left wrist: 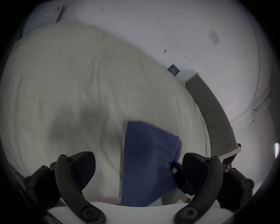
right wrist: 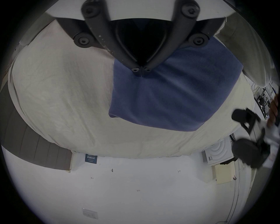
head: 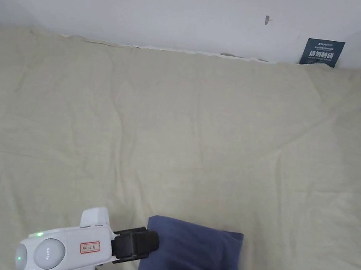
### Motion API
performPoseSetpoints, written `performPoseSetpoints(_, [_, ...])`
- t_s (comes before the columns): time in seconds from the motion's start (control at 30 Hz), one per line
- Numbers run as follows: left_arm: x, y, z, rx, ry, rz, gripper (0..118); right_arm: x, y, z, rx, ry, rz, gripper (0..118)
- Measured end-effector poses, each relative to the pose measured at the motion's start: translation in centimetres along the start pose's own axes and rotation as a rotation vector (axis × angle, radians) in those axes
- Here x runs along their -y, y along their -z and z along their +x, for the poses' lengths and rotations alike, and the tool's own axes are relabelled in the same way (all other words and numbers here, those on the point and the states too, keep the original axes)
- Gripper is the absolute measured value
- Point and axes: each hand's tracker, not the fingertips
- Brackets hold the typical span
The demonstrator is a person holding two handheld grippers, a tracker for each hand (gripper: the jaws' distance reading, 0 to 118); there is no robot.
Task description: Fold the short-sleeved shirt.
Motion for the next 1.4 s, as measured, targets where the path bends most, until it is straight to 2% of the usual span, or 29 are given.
performPoseSetpoints(0.07, [0.2,1.7,-0.7,0.002,-0.017,-0.069,116,0.0,0.0,0.1,-0.006,0.004,0.0,2])
performPoseSetpoints(0.13, [0.8,3.0,-0.7,0.024,-0.005,-0.124,107,-0.1,0.0,0.2,-0.011,0.006,-0.003,2])
performPoseSetpoints(0.17, [1.1,3.7,-0.6,0.038,0.02,-0.16,96,-0.1,0.0,0.3,-0.015,0.01,-0.004,2])
performPoseSetpoints(0.23, [1.9,4.6,0.2,0.044,0.078,-0.198,60,-0.1,0.0,0.6,-0.023,0.02,-0.006,2])
performPoseSetpoints(0.27, [2.2,4.6,0.8,0.039,0.094,-0.184,49,-0.1,0.0,0.7,-0.029,0.024,-0.007,2])
performPoseSetpoints(0.37, [2.1,4.4,1.2,0.023,0.113,-0.174,32,-0.3,0.0,1.1,-0.051,0.034,-0.01,2])
performPoseSetpoints(0.43, [1.9,4.1,1.4,0.02,0.096,-0.174,26,-0.9,-0.1,1.2,-0.06,0.027,-0.021,2])
performPoseSetpoints(0.57, [1.2,2.4,2.8,-0.025,0.181,-0.114,23,-3.1,-1.1,0.7,-0.038,-0.031,-0.007,2])
performPoseSetpoints(0.67, [-0.5,0.1,2.9,-0.086,0.276,-0.059,23,-5.6,-2.1,0.9,-0.044,-0.019,0.054,2])
performPoseSetpoints(0.77, [-3.4,-3.0,0.4,-0.153,0.315,-0.039,23,-8.3,-2.8,0.9,-0.034,-0.028,0.116,2])
performPoseSetpoints(0.9, [-8.1,-7.4,-5.5,-0.319,0.343,-0.007,23,-11.9,-3.4,0.2,-0.027,-0.048,0.188,2])
performPoseSetpoints(1.07, [-13.2,-12.4,-14.2,-0.529,0.316,0.028,23,-15.2,-3.3,-1.5,-0.022,-0.063,0.241,2])
performPoseSetpoints(1.2, [-16.5,-16.1,-21.4,-0.675,0.225,0.054,23,-17.3,-2.2,-3.5,-0.031,-0.075,0.263,2])
performPoseSetpoints(1.3, [-18.2,-18.0,-25.5,-0.748,0.188,0.042,23,-18.7,-1.7,-5.7,-0.039,-0.078,0.268,2])
performPoseSetpoints(1.4, [-19.0,-19.0,-28.4,-0.764,0.137,0.052,23,-19.0,-1.2,-6.1,-0.048,-0.063,0.259,2])
